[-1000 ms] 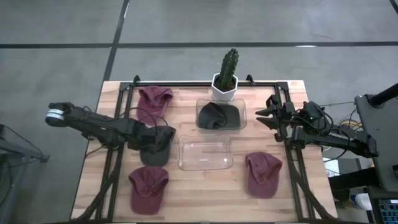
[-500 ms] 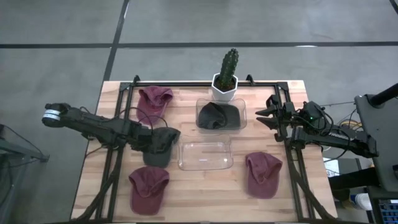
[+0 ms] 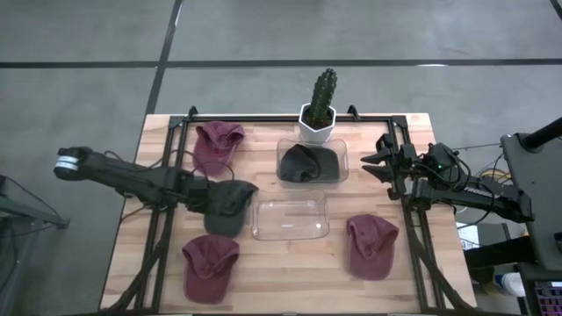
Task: Pick & Place hat
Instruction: Put the black cap into the top transparent bin
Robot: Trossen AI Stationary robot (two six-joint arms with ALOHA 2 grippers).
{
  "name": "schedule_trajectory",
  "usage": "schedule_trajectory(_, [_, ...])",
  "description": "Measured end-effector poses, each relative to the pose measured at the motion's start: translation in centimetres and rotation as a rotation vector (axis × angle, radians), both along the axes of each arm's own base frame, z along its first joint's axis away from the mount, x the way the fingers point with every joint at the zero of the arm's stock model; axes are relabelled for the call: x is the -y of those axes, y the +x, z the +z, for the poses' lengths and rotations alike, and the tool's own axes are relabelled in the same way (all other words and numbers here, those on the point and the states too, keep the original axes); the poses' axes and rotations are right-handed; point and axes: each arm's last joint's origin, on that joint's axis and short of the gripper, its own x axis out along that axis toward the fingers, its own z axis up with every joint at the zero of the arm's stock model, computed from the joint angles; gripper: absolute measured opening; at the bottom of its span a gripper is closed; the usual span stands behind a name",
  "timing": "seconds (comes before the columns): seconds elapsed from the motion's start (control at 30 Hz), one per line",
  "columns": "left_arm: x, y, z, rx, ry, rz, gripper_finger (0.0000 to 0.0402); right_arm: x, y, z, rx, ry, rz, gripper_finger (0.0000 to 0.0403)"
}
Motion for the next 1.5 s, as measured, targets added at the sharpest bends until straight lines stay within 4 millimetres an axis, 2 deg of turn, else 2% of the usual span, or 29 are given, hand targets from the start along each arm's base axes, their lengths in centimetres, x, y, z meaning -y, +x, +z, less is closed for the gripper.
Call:
schedule_trajectory(0.17, [-0.3, -1.1, 2.6, 0.002, 0.055, 0.064, 0.0007, 0.0, 0.0, 0.0, 0.0, 0.001, 0.0, 0.0096])
schedule_trajectory(0.37, [-0.7, -2.4, 7.2, 0.042, 0.153, 0.129, 0.0006, 0.0, 0.0, 0.0, 0.0, 0.005, 0.001, 0.0102])
schedule_trajectory(0.53, [-1.0, -2.3, 11.3, 0.215, 0.216, 0.178, 0.0006, 0.0, 0.0, 0.0, 0.0, 0.011, 0.003, 0.0105])
schedule_trajectory(0.67, [-1.2, -2.1, 14.7, 0.338, 0.272, 0.213, 0.0006, 0.0, 0.0, 0.0, -0.003, 0.089, 0.02, 0.0098])
schedule_trajectory(0.8, [-1.6, -1.6, 17.7, 0.499, 0.435, 0.266, 0.0006, 0.0, 0.0, 0.0, -0.004, 0.111, 0.025, 0.0091])
schedule_trajectory(0.9, [-1.8, -0.3, 19.3, 0.647, 0.548, 0.279, 0.0006, 0.1, 0.1, 0.1, 0.006, 0.111, 0.012, 0.0087])
schedule_trajectory(1.0, [-1.7, 1.6, 20.1, 0.751, 0.626, 0.234, 0.0006, 0.4, 0.4, 0.3, 0.039, 0.125, -0.07, 0.0088])
schedule_trajectory(1.13, [-1.6, 4.5, 20.0, 0.775, 0.717, 0.176, 0.0006, 0.9, 1.2, 0.5, 0.077, 0.152, -0.12, 0.0103])
schedule_trajectory(1.3, [-1.5, 7.8, 18.7, 0.714, 0.822, 0.133, 0.0006, 1.3, 2.6, 0.9, 0.043, 0.161, -0.122, 0.0144])
schedule_trajectory(1.5, [-2.0, 11.4, 18.2, 0.757, 0.928, 0.116, 0.0006, 2.1, 5.0, 3.1, -0.033, 0.085, -0.147, 0.0196])
